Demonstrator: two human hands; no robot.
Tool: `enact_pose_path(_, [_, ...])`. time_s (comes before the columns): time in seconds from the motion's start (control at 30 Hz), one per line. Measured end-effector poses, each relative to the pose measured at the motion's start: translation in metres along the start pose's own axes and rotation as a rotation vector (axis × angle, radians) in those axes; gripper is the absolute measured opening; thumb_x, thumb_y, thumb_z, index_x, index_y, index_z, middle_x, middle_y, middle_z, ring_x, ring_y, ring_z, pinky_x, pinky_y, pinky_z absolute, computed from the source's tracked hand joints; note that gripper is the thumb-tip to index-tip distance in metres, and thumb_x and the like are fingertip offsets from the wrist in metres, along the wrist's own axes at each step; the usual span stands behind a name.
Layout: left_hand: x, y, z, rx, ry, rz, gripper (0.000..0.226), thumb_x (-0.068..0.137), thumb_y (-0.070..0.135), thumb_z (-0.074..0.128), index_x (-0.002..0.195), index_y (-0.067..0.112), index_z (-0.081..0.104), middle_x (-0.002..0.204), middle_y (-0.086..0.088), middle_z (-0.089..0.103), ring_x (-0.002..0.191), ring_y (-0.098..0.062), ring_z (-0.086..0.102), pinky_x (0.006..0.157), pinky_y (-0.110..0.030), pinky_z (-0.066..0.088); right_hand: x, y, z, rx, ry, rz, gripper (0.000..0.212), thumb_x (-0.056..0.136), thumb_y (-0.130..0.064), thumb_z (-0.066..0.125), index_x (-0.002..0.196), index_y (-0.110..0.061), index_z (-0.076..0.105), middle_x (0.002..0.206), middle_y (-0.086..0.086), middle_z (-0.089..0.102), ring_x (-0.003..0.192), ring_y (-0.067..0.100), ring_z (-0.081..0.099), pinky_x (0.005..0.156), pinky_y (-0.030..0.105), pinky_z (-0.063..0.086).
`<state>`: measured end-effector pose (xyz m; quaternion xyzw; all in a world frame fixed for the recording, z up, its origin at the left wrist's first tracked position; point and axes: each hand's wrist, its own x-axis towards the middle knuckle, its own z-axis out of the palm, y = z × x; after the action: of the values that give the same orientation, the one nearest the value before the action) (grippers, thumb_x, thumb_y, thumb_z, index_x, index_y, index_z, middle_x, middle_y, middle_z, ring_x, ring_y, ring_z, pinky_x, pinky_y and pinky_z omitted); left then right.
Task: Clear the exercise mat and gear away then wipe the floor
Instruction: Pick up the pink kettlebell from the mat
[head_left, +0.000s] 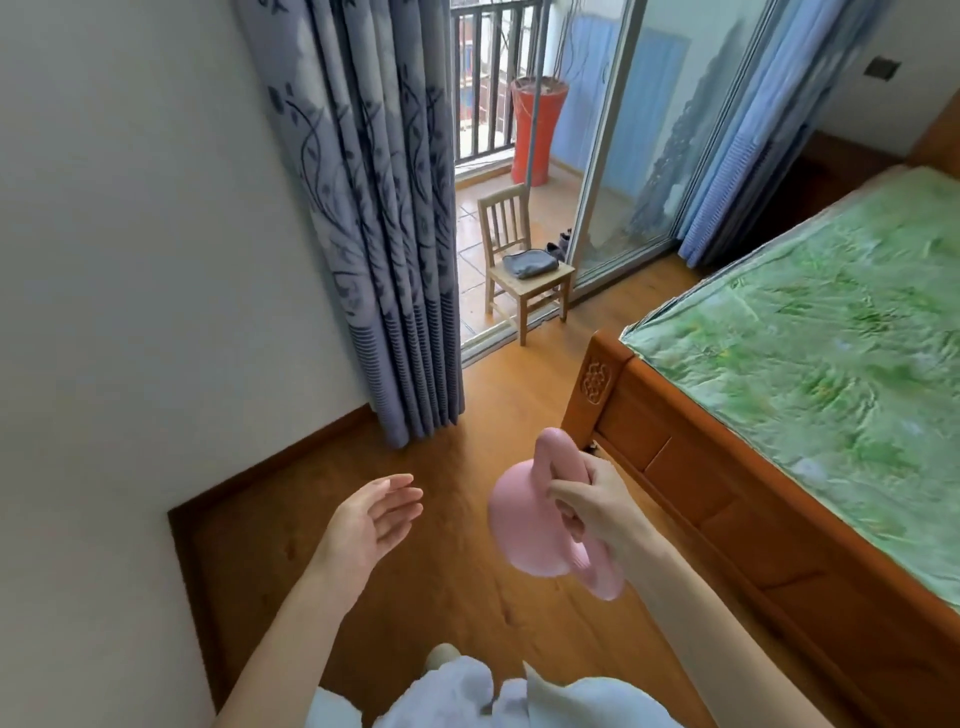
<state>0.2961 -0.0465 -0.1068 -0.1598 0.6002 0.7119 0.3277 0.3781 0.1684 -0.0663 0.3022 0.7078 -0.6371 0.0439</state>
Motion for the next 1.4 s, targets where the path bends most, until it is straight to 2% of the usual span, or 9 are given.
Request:
enact_pose_path(0.2, [0.078, 0.070, 0.016, 0.065, -0.044, -0.011, 0.027, 0.100, 0.022, 0.038, 0.105, 0.015, 0.063, 0.108, -0.007, 0.066, 0.104, -0.021, 0.062, 0.100, -0.037, 0.042, 0.071, -0.041, 0.011, 0.111, 0.152, 0.003, 0.008, 0.073, -0.005, 0.055, 0.076, -0.012, 0.052, 0.062, 0.004, 0.041, 0.058, 0.019, 0.040, 0.052, 0.026, 0.032])
enact_pose_path(0.53, [0.218, 0.148, 0.080, 0.016, -0.121, -0.058, 0.023, 0.098, 0.020, 0.041, 0.100, 0.012, 0.063, 0.104, -0.011, 0.067, 0.101, -0.025, 0.061, 0.094, -0.037, 0.043, 0.206, -0.082, -0.016, 0.164, 0.222, 0.074, 0.011, 0.077, 0.007, 0.048, 0.076, -0.003, 0.051, 0.052, 0.005, 0.040, 0.040, 0.010, 0.039, 0.040, 0.021, 0.032])
enact_pose_path(0.67, [0.283, 0.185, 0.134, 0.091, -0.190, -0.034, 0.024, 0.098, 0.019, 0.040, 0.101, 0.011, 0.062, 0.104, -0.011, 0.066, 0.100, -0.024, 0.061, 0.080, -0.031, 0.047, 0.272, -0.106, -0.052, 0.183, 0.241, 0.083, 0.011, 0.079, 0.007, 0.047, 0.076, -0.002, 0.052, 0.050, 0.005, 0.041, 0.038, 0.011, 0.037, 0.040, 0.021, 0.032])
enact_pose_path(0.77, [0.322, 0.215, 0.175, 0.147, -0.253, -0.004, 0.026, 0.099, 0.019, 0.035, 0.101, 0.012, 0.061, 0.104, -0.010, 0.065, 0.099, -0.024, 0.060, 0.081, -0.030, 0.046, 0.318, -0.126, -0.080, 0.178, 0.284, 0.088, 0.013, 0.079, 0.006, 0.048, 0.075, -0.004, 0.054, 0.049, 0.003, 0.042, 0.037, 0.010, 0.039, 0.041, 0.022, 0.034])
enact_pose_path(0.9, [0.374, 0.252, 0.225, 0.194, -0.285, -0.019, 0.025, 0.098, 0.021, 0.039, 0.101, 0.014, 0.063, 0.101, -0.006, 0.066, 0.098, -0.023, 0.060, 0.085, -0.030, 0.044, 0.375, -0.154, -0.114, 0.198, 0.378, 0.107, 0.014, 0.077, 0.005, 0.048, 0.070, -0.007, 0.050, 0.044, 0.000, 0.040, 0.037, 0.012, 0.036, 0.040, 0.023, 0.032])
enact_pose_path(1.1, [0.451, 0.295, 0.293, 0.198, -0.321, -0.066, 0.024, 0.097, 0.019, 0.042, 0.105, 0.009, 0.062, 0.100, -0.008, 0.066, 0.091, -0.021, 0.060, 0.080, -0.029, 0.045, 0.455, -0.189, -0.154, 0.231, 0.455, 0.103, 0.012, 0.076, 0.004, 0.048, 0.073, -0.008, 0.051, 0.039, -0.003, 0.040, 0.034, 0.013, 0.034, 0.038, 0.022, 0.031])
enact_pose_path(1.27, [0.529, 0.338, 0.349, 0.210, -0.370, -0.048, 0.022, 0.094, 0.016, 0.043, 0.102, 0.009, 0.062, 0.089, -0.005, 0.067, 0.082, -0.018, 0.060, 0.075, -0.027, 0.045, 0.540, -0.209, -0.178, 0.212, 0.508, 0.137, 0.014, 0.077, -0.002, 0.051, 0.089, -0.005, 0.057, 0.041, -0.003, 0.045, 0.037, 0.013, 0.040, 0.043, 0.026, 0.037])
enact_pose_path(1.4, [0.593, 0.384, 0.391, 0.252, -0.441, -0.042, 0.023, 0.093, 0.013, 0.042, 0.096, 0.009, 0.064, 0.082, -0.003, 0.070, 0.080, -0.018, 0.060, 0.077, -0.029, 0.043, 0.610, -0.229, -0.194, 0.220, 0.574, 0.161, 0.017, 0.076, -0.007, 0.054, 0.093, -0.010, 0.058, 0.044, -0.003, 0.048, 0.039, 0.013, 0.043, 0.051, 0.028, 0.040])
